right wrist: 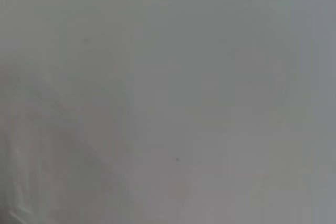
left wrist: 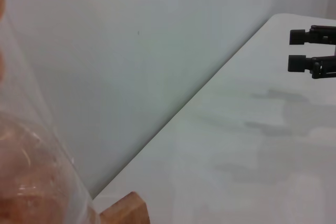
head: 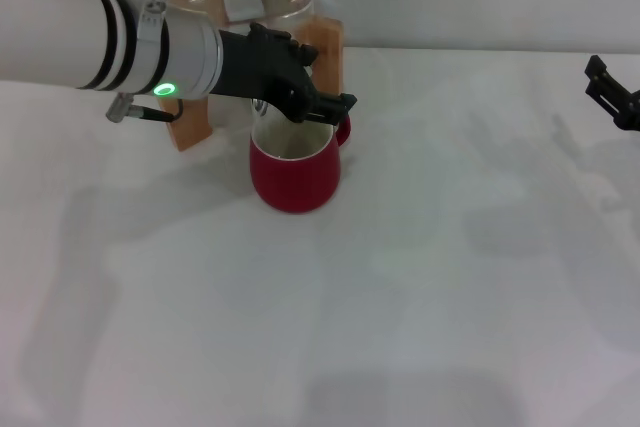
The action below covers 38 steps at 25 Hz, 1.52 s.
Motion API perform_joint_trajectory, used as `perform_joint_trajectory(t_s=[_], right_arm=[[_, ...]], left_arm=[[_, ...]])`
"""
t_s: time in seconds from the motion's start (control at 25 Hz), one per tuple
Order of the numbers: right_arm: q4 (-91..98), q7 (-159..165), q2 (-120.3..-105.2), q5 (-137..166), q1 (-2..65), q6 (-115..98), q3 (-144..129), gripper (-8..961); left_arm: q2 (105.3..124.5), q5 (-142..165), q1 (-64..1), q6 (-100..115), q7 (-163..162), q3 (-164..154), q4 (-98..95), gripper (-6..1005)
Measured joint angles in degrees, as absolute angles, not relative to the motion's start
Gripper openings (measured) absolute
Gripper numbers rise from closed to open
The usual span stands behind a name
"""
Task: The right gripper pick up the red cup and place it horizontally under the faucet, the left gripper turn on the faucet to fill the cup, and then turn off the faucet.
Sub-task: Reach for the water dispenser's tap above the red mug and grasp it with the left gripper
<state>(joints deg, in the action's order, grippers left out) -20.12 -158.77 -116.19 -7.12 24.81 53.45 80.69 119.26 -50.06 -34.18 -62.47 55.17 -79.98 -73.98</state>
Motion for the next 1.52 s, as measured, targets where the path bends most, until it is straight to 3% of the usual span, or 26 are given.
perform_joint_trajectory(t_s=[0.84,1.52], right_arm=[[-20.44,-158.47,-116.19,-7.21,24.79,53.43,79.98,857],[-20.06,-158.41,-116.19,-7.21,24.76,53.50,80.13,858]], left_arm=[[119.35,-51.94,-33.56,-60.53,57.76,-80.04,-75.08,756],[119.36,-55.41,-29.26,-59.72,58.60,-81.46,-79.43,756]])
